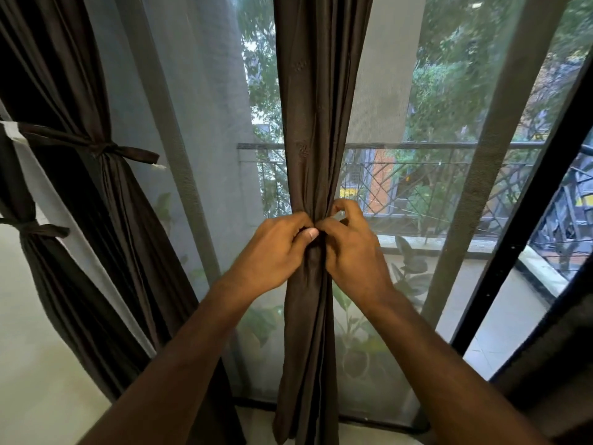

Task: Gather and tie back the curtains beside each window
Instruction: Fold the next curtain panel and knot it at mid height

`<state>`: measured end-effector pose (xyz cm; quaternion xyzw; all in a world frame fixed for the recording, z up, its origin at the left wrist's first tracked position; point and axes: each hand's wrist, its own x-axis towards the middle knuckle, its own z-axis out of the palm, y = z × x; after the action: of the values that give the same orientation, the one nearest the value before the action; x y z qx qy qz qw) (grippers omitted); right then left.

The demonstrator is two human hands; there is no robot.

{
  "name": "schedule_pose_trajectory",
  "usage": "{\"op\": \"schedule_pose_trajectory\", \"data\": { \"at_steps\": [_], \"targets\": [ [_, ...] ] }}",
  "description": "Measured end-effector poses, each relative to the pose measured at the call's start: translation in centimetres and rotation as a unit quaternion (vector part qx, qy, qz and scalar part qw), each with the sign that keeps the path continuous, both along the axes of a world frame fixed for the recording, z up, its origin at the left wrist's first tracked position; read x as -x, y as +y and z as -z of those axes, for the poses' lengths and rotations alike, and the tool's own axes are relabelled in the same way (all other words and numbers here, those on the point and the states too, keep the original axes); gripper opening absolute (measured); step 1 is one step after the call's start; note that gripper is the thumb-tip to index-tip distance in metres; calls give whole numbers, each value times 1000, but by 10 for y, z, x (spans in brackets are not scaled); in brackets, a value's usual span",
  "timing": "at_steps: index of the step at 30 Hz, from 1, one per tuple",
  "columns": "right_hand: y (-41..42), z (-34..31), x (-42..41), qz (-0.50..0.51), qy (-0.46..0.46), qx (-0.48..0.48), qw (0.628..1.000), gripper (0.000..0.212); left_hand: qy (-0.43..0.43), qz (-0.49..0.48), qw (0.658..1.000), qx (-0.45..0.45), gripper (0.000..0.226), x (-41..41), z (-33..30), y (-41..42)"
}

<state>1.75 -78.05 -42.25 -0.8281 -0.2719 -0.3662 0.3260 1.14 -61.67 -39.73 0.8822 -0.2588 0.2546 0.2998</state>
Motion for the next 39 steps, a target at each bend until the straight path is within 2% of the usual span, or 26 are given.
{"op": "schedule_pose_trajectory", "data": {
  "at_steps": [3, 6, 9, 11, 13, 16, 18, 21, 24, 28, 31, 34, 39],
  "targets": [
    [-2, -6, -5, 0, 18, 62, 998, 38, 13, 14, 1000, 10, 11, 2, 2, -1],
    [-6, -9, -13, 0, 36, 74, 997, 29, -27, 27, 999, 4, 10, 4, 4, 0],
    [-3, -6, -5, -22, 20, -75, 997, 19, -52, -16, 999, -2, 21, -2, 4, 4],
    [-2, -4, 5, -18, 21, -189, 982, 20, -42, -39, 998, 3, 23, -4, 3, 9],
    [0, 3, 6, 7, 38, -211, 977, 18, -12, -47, 999, 15, 22, -3, -1, 11],
    [11, 9, 11, -10, 169, -158, 973, 53, 56, -42, 996, 54, 27, -3, -13, 11],
    [20, 8, 15, -37, 234, -155, 959, 48, 106, -23, 990, 87, 38, -2, -19, 7],
    [24, 3, 16, -107, 308, -229, 917, 34, 194, 23, 963, 184, 39, 3, -25, 5],
    [19, -5, 14, -146, 299, -220, 917, 27, 241, 83, 936, 243, 28, 7, -24, 8],
    [9, -11, 13, -148, 263, -233, 925, 34, 209, 123, 931, 273, 15, 11, -14, 11],
    [6, -12, 9, -149, 246, -244, 926, 32, 137, 92, 935, 313, 12, 13, -7, 5],
    [4, -17, 8, -142, 231, -233, 934, 36, 74, 46, 926, 367, 4, 10, -6, 1],
    [-7, -26, 3, -139, 224, -212, 941, 42, 42, 32, 912, 407, 16, 4, -17, -4]
  ]
}}
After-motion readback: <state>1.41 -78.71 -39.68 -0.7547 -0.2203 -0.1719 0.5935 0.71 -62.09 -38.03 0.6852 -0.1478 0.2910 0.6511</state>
